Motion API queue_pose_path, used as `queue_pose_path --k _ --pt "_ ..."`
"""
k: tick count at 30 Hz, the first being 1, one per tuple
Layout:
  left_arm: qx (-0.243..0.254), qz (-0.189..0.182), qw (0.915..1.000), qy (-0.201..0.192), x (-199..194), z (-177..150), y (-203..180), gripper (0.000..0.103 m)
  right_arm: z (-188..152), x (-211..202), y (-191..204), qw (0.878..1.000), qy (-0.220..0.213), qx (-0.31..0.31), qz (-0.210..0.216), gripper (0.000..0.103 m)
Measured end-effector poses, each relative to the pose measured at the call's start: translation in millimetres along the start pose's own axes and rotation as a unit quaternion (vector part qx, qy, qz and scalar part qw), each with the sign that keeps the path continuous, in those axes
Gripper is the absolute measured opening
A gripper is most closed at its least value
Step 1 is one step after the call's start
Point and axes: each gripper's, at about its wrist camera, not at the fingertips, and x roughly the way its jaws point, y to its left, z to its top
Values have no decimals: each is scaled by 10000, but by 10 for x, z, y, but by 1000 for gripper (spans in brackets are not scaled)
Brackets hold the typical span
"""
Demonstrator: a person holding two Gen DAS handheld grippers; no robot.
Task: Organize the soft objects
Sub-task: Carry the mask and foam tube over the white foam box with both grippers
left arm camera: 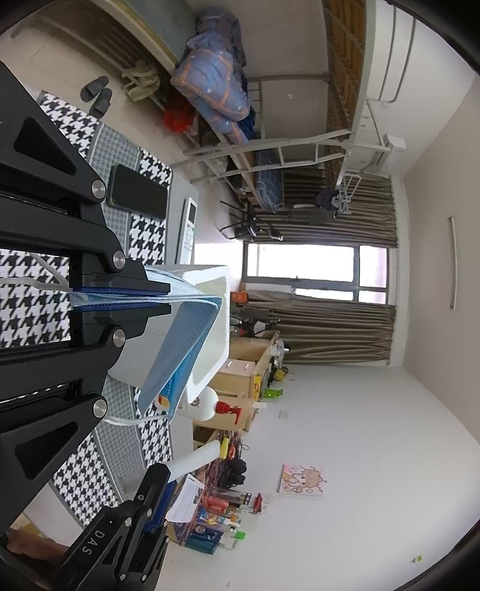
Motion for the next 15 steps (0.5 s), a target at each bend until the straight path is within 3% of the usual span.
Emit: queue_pose_path --k 15 --pt "88 87 9999 -76 366 321 92 4 285 402 -96 9999 86 -89 29 19"
